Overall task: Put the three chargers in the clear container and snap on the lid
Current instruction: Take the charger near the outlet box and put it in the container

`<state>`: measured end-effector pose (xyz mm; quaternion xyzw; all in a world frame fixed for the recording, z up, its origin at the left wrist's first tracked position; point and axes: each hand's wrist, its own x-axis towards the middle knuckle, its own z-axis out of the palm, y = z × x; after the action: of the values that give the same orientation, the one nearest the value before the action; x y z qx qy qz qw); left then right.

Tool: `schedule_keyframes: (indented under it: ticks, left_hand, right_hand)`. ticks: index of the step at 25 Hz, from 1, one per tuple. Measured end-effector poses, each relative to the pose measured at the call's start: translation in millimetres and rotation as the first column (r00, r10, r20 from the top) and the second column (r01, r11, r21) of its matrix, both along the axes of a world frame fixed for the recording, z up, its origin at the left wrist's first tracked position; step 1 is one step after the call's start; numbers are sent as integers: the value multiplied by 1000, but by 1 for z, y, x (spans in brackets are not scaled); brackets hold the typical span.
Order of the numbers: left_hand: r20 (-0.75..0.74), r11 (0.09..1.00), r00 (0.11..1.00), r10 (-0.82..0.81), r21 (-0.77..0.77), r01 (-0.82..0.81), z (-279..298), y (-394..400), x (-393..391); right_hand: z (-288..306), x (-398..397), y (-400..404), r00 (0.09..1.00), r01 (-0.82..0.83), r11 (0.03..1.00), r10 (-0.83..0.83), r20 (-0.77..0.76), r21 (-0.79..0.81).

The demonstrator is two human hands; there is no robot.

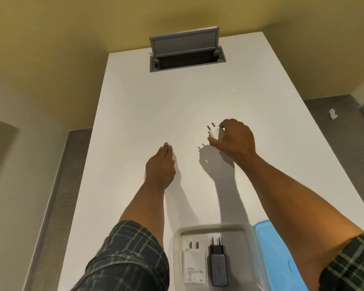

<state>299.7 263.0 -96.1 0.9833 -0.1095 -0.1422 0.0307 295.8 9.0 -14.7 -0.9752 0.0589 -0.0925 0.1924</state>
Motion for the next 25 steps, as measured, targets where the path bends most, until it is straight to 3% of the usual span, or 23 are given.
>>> schedule_keyframes:
  ticks: [4, 7, 15, 20, 25]
  left_hand:
    - [19, 999, 1000, 5, 43, -6, 3, 24, -85]
    - [-10, 994, 994, 113, -9, -113, 3, 35, -151]
    - [-69, 991, 990, 127, -34, -129, -1, 38, -270]
    - [-135, 992, 985, 105, -58, -113, -2, 47, -287]
    - [-178, 996, 982, 70, -42, -79, -4, 52, -290]
  right_hand:
    - [13, -56, 6, 996, -23, 989, 35, -78, 149]
    - [17, -95, 13, 985, -67, 985, 91, -146, 159]
    - [19, -195, 22, 986, -25, 976, 60, -157, 215]
    - [9, -244, 26, 976, -82, 995, 93, -195, 64]
    - [1, -275, 31, 963, -19, 1000, 16, -268, -8]
